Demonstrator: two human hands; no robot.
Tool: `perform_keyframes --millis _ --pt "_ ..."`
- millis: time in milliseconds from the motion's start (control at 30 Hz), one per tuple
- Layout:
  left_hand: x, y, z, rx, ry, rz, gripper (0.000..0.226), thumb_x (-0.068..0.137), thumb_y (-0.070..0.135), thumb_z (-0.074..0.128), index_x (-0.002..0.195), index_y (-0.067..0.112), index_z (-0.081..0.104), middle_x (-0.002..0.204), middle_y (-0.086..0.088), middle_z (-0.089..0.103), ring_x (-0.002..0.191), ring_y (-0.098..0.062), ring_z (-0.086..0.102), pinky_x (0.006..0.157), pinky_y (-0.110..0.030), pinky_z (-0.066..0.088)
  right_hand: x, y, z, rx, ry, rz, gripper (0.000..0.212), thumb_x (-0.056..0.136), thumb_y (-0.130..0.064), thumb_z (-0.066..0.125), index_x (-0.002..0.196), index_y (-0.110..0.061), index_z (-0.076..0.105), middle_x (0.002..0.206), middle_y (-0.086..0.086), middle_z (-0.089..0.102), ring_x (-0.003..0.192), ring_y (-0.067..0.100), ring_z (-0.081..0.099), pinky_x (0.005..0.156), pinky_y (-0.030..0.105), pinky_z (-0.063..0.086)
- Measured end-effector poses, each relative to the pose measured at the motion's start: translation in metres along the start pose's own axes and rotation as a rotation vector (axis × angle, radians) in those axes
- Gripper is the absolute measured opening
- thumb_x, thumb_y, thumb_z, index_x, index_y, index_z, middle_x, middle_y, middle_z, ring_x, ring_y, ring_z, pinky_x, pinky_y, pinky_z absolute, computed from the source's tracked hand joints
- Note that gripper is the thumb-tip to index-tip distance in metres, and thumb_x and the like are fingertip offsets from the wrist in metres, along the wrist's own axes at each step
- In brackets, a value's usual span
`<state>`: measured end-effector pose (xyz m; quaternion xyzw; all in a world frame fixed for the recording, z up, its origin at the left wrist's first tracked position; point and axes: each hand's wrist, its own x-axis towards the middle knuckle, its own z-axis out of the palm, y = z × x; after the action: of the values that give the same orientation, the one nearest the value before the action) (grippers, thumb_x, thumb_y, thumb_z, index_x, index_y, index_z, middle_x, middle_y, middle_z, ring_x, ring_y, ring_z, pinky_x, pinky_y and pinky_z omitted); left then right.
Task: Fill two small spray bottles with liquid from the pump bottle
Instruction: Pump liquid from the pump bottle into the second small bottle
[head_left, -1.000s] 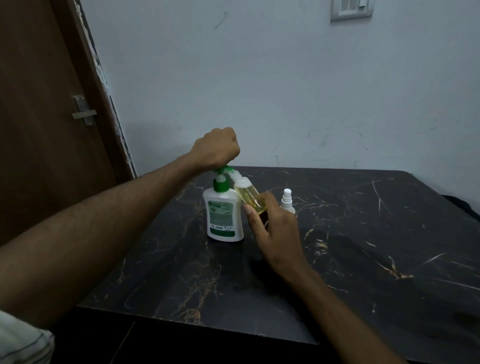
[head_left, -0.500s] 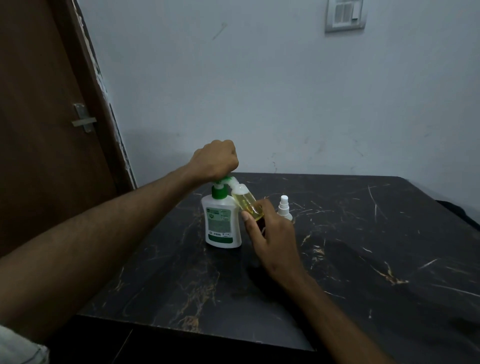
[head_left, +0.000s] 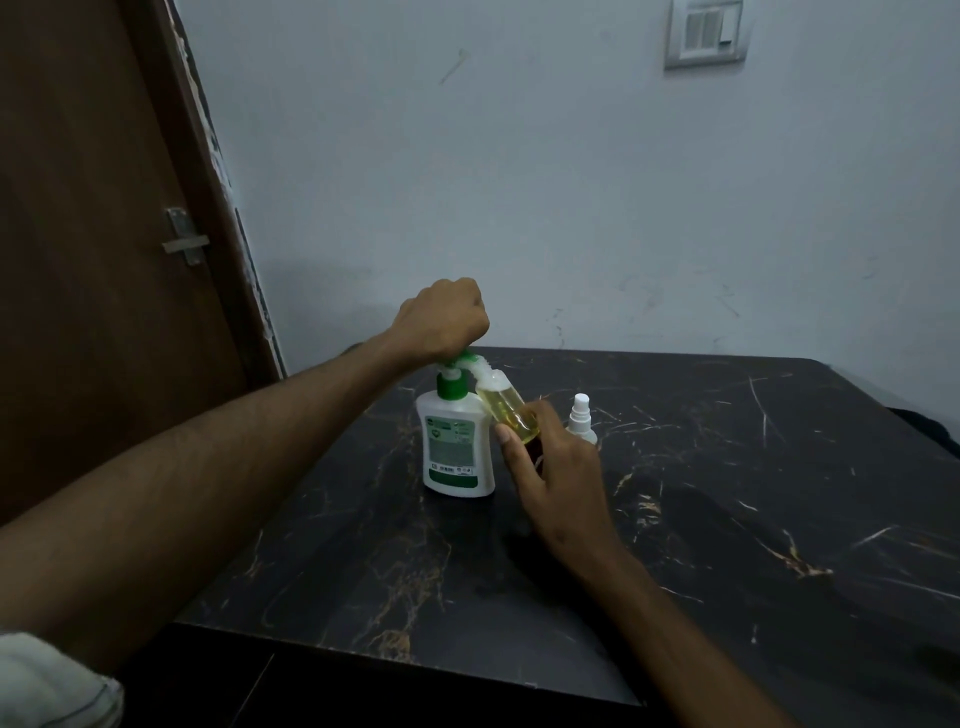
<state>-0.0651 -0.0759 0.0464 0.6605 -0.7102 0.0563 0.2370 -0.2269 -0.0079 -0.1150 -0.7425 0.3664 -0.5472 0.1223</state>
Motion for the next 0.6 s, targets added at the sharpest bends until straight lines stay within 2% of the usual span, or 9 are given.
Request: perform_keyframes --millis 167,267,400,500,600 --pt "-0.003 -0.003 -0.006 -0.153 0.034 -0.052 0.009 0.055 0.011 0.045 0.054 0.016 0.037 0.054 0.001 0.042 0.057 -0.025 0.039 0.06 -0.037 0.035 -0.002 -0.003 -0.003 0.037 0.003 0.004 0.021 0.106 -0.046 0.049 0.114 -0.028 0.057 0.084 -0.018 0.063 0.078 0.002 0.065 0.061 0.019 0.052" --pt "-0.004 -0.001 -0.009 -0.168 0.038 -0.068 0.003 0.054 0.01 0.049 0.051 0.01 0.049 0.051 0.0 0.051 0.056 -0.027 0.051 0.062 -0.037 0.043 -0.002 -0.003 -0.005 0.068 0.027 0.013 0.024 0.106 -0.047 0.048 0.112 -0.026 0.059 0.083 -0.013 0.066 0.076 0.005 0.067 0.062 0.026 0.055" --pt "-0.008 0.002 -0.014 -0.199 0.052 -0.114 0.012 0.057 0.007 0.054 0.055 0.008 0.065 0.056 0.0 0.063 0.065 -0.027 0.065 0.068 -0.038 0.052 0.0 -0.003 -0.005 0.093 0.056 0.037 0.032 0.105 -0.053 0.043 0.108 -0.025 0.059 0.082 -0.007 0.07 0.073 0.008 0.069 0.062 0.033 0.056" --pt "-0.009 0.0 -0.016 -0.228 0.092 -0.15 0.019 0.066 0.005 0.054 0.059 0.008 0.071 0.06 0.001 0.07 0.068 -0.024 0.07 0.075 -0.043 0.061 0.002 -0.005 -0.007 0.095 0.058 0.032 0.031 0.105 -0.052 0.042 0.108 -0.025 0.057 0.084 -0.008 0.072 0.074 0.007 0.07 0.062 0.028 0.056" --pt "-0.01 -0.003 -0.019 -0.271 0.154 -0.183 0.025 0.075 0.002 0.053 0.062 0.009 0.072 0.061 0.0 0.07 0.068 -0.023 0.071 0.078 -0.047 0.063 0.003 -0.007 -0.007 0.122 0.056 0.04 0.025 0.106 -0.045 0.045 0.107 -0.024 0.057 0.086 -0.01 0.073 0.078 0.006 0.071 0.064 0.02 0.055"
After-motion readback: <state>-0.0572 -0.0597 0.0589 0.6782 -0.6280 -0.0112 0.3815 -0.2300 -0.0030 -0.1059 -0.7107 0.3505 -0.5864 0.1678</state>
